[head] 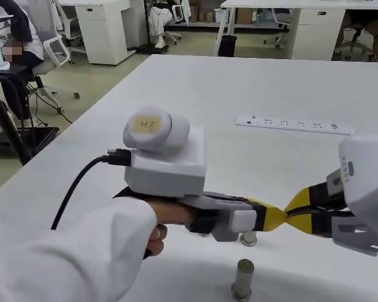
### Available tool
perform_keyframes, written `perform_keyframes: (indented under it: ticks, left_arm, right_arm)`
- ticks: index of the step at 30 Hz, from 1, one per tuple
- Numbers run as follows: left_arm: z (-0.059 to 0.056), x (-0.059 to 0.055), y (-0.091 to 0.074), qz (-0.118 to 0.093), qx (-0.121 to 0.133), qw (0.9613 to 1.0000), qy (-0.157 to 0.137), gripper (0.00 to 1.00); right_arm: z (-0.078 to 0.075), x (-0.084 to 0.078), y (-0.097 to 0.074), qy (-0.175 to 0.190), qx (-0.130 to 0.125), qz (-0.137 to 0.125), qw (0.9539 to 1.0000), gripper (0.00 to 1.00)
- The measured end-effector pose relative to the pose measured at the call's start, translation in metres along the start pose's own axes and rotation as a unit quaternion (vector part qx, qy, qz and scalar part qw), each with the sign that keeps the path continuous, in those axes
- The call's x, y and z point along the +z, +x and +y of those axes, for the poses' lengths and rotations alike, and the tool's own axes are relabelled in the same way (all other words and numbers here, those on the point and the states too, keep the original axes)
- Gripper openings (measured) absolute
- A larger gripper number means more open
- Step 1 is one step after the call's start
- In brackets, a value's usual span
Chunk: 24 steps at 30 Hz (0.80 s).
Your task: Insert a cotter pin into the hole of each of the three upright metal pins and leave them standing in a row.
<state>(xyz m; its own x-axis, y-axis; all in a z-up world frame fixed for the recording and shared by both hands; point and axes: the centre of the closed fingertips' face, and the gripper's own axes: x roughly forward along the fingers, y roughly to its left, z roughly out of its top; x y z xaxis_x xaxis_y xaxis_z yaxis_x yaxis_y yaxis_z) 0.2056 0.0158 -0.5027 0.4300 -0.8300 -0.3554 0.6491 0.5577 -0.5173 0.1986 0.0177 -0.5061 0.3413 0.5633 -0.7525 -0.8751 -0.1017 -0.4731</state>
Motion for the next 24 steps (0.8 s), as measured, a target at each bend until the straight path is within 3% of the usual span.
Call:
perform_keyframes:
  ticks: [12,16,21,24]
  left_arm:
    - [-0.0007,-0.0049,-0.001,0.007,0.008,0.9997,0.023,0.0]
    - [-0.0004,-0.0064,-0.0006,0.011,0.01,0.9995,0.028,0.0]
    - [-0.0001,-0.0095,-0.0028,0.017,0.012,0.9986,0.048,0.0]
    - [-0.0025,-0.0049,-0.0053,0.006,0.012,0.9979,0.063,0.0]
  right_arm:
    - [0.0061,-0.0013,0.0057,-0.011,0.006,0.004,0.9999,0.01]
    - [0.0076,-0.0009,0.0066,-0.009,0.008,0.005,0.9999,0.12]
    - [0.0054,-0.0053,0.0066,0.007,0.013,0.006,0.9999,0.17]
    - [0.0043,-0.0086,0.0055,0.029,0.02,0.001,0.9994,0.19]
